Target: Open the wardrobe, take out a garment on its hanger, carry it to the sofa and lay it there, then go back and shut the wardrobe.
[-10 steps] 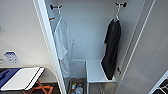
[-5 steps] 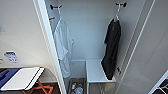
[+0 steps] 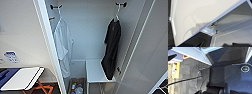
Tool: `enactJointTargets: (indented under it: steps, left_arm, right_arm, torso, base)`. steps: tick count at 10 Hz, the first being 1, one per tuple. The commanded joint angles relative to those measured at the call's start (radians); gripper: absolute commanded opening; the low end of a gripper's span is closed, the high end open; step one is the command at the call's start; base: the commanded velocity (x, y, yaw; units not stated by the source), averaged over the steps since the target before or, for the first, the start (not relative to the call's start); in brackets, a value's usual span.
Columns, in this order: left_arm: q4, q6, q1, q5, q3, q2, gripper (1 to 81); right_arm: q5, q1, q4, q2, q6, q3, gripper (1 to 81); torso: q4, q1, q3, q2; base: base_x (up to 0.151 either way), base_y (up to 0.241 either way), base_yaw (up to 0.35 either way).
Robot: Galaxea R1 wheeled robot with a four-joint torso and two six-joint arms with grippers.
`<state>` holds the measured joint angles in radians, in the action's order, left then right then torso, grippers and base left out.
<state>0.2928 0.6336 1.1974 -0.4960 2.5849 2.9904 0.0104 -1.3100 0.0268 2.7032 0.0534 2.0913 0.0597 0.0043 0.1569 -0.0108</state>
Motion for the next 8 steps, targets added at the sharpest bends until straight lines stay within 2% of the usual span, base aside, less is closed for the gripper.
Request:
enactJointTargets:
  steps: [1, 3, 6, 7, 8]
  left_arm:
    - [-0.2, 0.008, -0.078, -0.136, 0.188, 0.145, 81.1]
    - [-0.227, 0.0, -0.086, -0.148, 0.228, 0.171, 81.1]
    - [-0.343, -0.025, -0.081, -0.177, 0.232, 0.174, 81.1]
    - [-0.425, -0.078, -0.075, -0.23, 0.233, 0.177, 81.1]
    - [-0.489, -0.132, -0.077, -0.243, 0.233, 0.185, 81.1]
  right_arm:
    - [0.057, 0.067, -0.016, -0.014, 0.0, -0.027, 81.1]
    - [0.057, 0.074, -0.015, -0.012, 0.0, -0.033, 81.1]
    - [0.06, 0.082, -0.015, -0.01, 0.0, -0.039, 81.1]
    - [0.062, 0.083, -0.013, -0.01, 0.0, -0.041, 81.1]
    - [0.065, 0.088, -0.013, -0.01, 0.0, -0.047, 81.1]
  torso:
    - [0.0, 0.0, 0.0, 0.0]
    - [0.0, 0.0, 0.0, 0.0]
    - [0.0, 0.0, 0.0, 0.0]
    - [0.0, 0.0, 0.0, 0.0]
    - [0.0, 0.0, 0.0, 0.0]
  base:
    - [0.0, 0.0, 0.0]
    - [0.0, 0.0, 0.0]
    - [0.0, 0.0, 0.0]
    - [0.0, 0.0, 0.0]
    - [0.0, 0.0, 0.0]
